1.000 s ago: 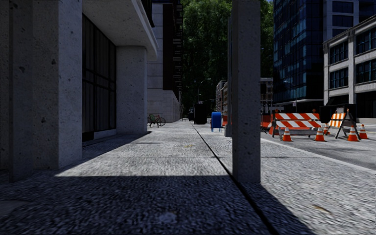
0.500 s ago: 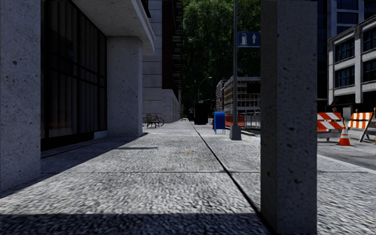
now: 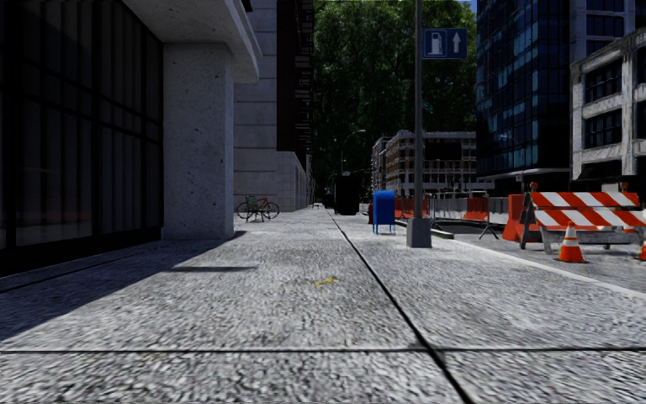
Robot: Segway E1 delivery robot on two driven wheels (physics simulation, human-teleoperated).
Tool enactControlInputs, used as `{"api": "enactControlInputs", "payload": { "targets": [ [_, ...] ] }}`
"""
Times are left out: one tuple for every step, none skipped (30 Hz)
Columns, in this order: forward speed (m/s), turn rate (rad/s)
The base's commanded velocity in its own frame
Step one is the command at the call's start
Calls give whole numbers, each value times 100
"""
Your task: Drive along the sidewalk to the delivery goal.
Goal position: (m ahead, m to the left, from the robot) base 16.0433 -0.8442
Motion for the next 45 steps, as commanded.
{"api": "enactControlInputs", "payload": {
  "targets": [
    [200,0],
    [200,0],
    [200,0],
    [200,0],
    [200,0],
    [200,0],
    [200,0],
    [200,0],
    [200,0],
    [200,0],
    [200,0],
    [200,0],
    [200,0],
    [200,0],
    [200,0],
    [200,0],
    [200,0],
    [200,0],
    [200,0],
    [200,0],
    [200,0],
    [200,0],
    [200,0],
    [200,0],
    [200,0],
    [200,0],
    [200,0],
    [200,0],
    [200,0],
    [200,0],
    [200,0],
    [200,0],
    [200,0],
    [200,0],
    [200,0],
    [200,0],
    [200,0],
    [200,0],
    [200,0],
    [200,0],
    [200,0],
    [200,0],
    [200,0],
    [200,0],
    [200,0]
  ]
}}
